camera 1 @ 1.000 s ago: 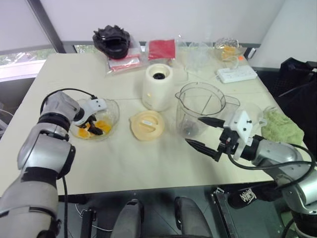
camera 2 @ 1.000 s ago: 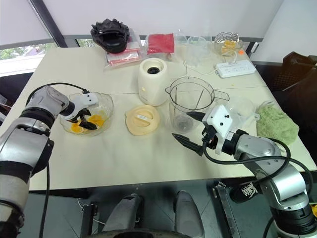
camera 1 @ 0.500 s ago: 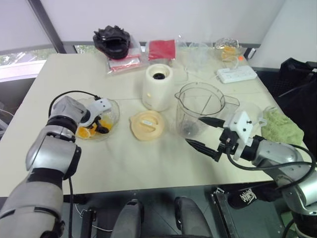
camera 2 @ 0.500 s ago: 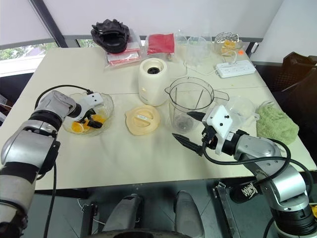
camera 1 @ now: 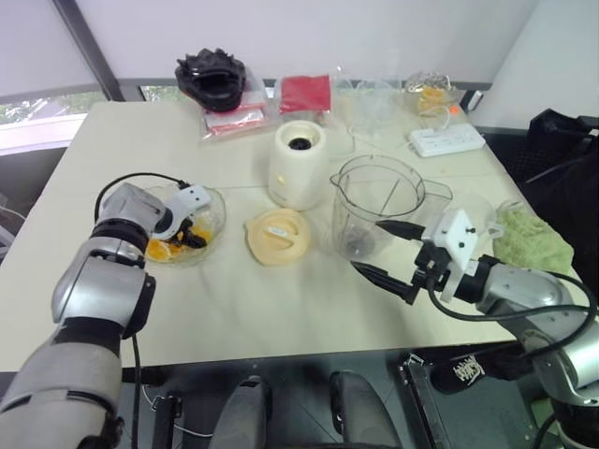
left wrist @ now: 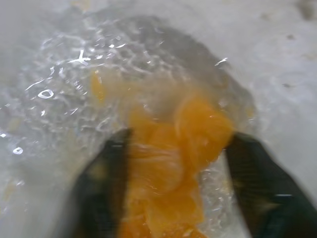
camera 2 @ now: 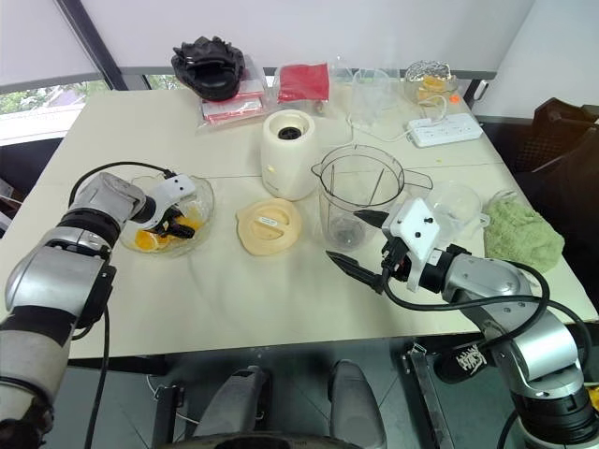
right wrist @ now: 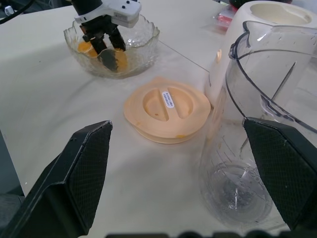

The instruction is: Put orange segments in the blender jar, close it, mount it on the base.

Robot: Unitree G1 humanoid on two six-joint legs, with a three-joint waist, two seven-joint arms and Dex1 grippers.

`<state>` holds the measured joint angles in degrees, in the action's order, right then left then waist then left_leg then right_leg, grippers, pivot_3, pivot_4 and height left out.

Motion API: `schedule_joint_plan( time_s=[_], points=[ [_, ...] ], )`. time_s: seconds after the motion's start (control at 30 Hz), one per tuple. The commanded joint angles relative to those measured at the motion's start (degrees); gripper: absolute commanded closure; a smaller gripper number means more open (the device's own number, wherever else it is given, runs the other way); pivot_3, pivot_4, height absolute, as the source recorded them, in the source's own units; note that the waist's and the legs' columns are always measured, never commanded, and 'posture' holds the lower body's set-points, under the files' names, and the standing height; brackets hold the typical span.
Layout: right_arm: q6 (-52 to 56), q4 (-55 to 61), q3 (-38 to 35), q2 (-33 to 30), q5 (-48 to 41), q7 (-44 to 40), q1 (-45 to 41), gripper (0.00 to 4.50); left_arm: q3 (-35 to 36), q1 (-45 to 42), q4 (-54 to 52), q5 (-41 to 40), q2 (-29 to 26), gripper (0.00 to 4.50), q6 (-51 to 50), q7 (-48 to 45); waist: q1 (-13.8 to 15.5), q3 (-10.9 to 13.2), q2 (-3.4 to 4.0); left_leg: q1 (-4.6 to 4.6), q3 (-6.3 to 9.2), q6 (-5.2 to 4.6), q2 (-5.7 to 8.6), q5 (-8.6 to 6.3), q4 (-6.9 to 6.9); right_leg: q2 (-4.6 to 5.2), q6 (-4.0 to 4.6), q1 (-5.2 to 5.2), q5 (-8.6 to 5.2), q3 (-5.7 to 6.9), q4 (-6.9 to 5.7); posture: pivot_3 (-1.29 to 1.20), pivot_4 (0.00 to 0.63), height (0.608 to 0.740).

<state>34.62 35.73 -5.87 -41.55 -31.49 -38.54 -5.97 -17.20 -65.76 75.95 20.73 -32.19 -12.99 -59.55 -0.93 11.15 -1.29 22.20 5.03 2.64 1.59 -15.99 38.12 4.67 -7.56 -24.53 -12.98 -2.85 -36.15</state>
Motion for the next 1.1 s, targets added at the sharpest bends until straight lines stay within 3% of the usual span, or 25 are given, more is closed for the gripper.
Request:
schedule_joint_plan(
  time_s=[0.03, 0.23, 0.33, 0.43, 1.1],
  points=[
    [-1.1, 1.0, -0.1, 0.4, 0.3, 0.1, -1.0, 0.06, 0.0, 0.3, 0.0, 0.5, -0.7, 1.71, -0.1, -0.5, 0.0, 0.0, 0.0, 0.0, 0.0, 0.0, 0.0, 0.0, 0.0, 0.0, 0.0, 0.0, 0.0, 0.0, 0.0, 0.0, 0.15, 0.74],
    [-1.2, 0.7, 0.1, 0.5, 0.5, 0.0, -1.3, 0.06, 0.2, 0.2, 0.0, 0.4, -1.0, 1.71, -0.2, -0.1, 0.0, 0.0, 0.0, 0.0, 0.0, 0.0, 0.0, 0.0, 0.0, 0.0, 0.0, 0.0, 0.0, 0.0, -0.01, 0.0, 0.15, 0.74],
    [-1.2, 0.6, 0.1, 0.5, 0.6, -0.1, -1.5, 0.06, 0.3, 0.2, 0.0, 0.4, -1.1, 2.61, -0.2, 0.1, 0.0, 0.0, 0.0, -0.01, 0.0, 0.0, 0.0, 0.0, 0.0, 0.0, 0.0, 0.0, 0.0, 0.0, -0.01, 0.0, 0.15, 0.74],
    [-1.2, 0.4, 0.1, 0.5, 0.7, -0.3, -1.6, 0.06, 0.3, 0.3, 0.0, 0.5, -1.1, 4.04, -0.1, 0.2, -0.1, 0.0, 0.0, -0.06, -0.01, 0.0, 0.0, 0.0, 0.0, 0.0, 0.0, 0.01, 0.0, -0.01, -0.05, 0.0, 0.15, 0.74],
    [-1.6, -0.6, 0.9, 0.7, 1.4, -0.8, -2.5, 0.06, 2.1, 0.5, -0.7, -0.8, -2.6, 4.28, -0.3, -1.3, -0.1, 0.0, 0.0, -0.08, -0.01, 0.0, 0.0, 0.0, 0.0, 0.0, 0.01, 0.04, 0.0, -0.01, -0.06, 0.0, 0.15, 0.74]
  ],
)
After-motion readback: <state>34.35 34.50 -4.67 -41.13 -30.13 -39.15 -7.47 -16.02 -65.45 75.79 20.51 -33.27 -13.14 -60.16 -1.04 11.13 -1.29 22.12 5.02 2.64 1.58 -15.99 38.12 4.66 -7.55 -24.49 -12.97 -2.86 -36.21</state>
